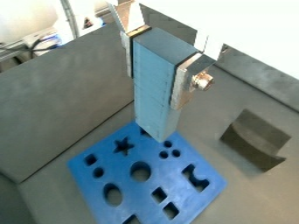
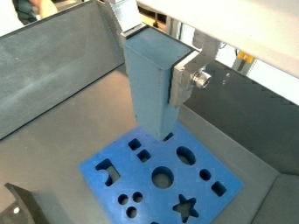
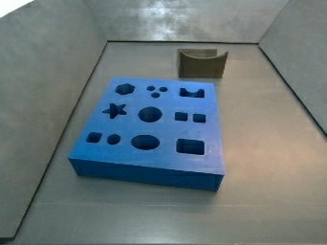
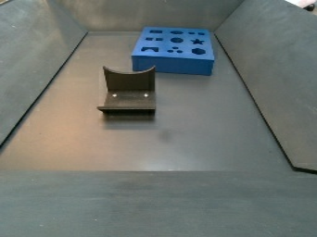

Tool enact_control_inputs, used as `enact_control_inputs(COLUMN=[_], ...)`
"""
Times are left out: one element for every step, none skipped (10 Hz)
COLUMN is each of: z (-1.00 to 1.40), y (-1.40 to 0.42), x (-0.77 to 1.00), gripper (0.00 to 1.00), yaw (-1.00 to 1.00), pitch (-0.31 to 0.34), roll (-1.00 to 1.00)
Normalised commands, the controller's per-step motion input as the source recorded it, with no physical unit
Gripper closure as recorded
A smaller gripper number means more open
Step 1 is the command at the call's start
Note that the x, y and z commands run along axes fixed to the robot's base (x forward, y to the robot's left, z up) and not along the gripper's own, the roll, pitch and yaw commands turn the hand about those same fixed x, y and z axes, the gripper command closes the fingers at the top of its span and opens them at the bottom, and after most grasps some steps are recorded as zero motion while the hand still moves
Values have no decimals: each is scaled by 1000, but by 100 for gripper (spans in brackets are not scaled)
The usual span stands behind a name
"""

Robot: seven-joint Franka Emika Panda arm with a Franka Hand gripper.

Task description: Insert the rectangle object.

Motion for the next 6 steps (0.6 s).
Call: enact_control_inputs(z=[-491,-353,-172,-82,-67,-41], y=[-1000,-831,-676,-477,-335,-200], x=[455,419,359,265,195,135], gripper=[100,100,100,100,100,100], yaw=[314,209,134,80,60,47], pitch=[-11,3,20,45,53,60], roll=[23,79,109,119,125,123])
